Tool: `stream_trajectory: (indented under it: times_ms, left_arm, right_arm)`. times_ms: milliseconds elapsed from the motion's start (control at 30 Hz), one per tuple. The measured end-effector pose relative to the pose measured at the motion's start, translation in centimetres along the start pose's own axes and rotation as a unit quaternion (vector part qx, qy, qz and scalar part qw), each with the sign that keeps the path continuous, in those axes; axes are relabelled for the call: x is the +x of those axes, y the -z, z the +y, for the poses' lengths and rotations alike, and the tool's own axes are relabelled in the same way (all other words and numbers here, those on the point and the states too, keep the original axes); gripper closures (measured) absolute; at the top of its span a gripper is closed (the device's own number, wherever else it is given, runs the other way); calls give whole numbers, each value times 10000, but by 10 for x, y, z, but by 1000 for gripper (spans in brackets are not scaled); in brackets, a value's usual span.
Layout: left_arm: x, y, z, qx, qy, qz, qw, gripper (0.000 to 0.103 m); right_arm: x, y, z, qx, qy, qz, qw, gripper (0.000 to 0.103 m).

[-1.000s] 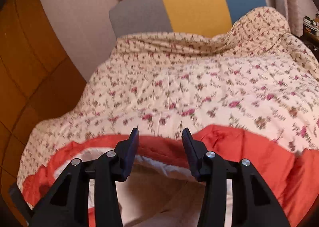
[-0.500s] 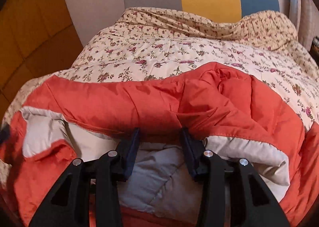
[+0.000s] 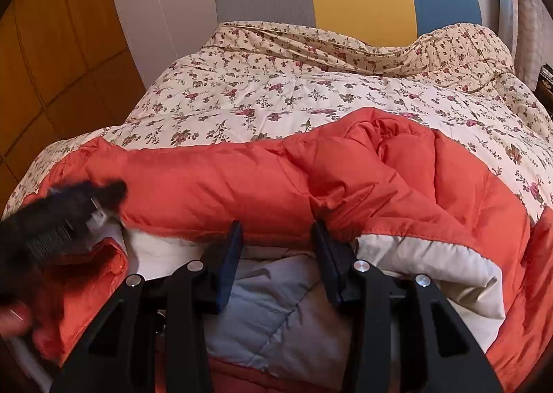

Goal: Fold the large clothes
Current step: 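Lift the hem with both grippers and fold it up toward the collar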

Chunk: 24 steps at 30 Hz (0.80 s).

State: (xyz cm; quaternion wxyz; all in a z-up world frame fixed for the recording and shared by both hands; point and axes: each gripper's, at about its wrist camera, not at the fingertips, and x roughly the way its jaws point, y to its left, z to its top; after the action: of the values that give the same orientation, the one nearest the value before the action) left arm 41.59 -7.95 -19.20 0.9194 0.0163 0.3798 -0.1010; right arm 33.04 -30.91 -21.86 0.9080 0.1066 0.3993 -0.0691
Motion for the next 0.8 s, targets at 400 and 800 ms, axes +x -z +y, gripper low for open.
stream_trajectory:
  times_ms: [400, 800]
  left_arm:
    - [1, 2, -9, 223, -182, 23, 9996, 35]
    - [-4, -2, -6, 186, 234, 39, 9995, 21]
  right_arm:
    - [-7, -30, -8, 448, -407, 46, 9982, 59]
    - [-6, -18, -21, 670, -555, 71, 9962, 55]
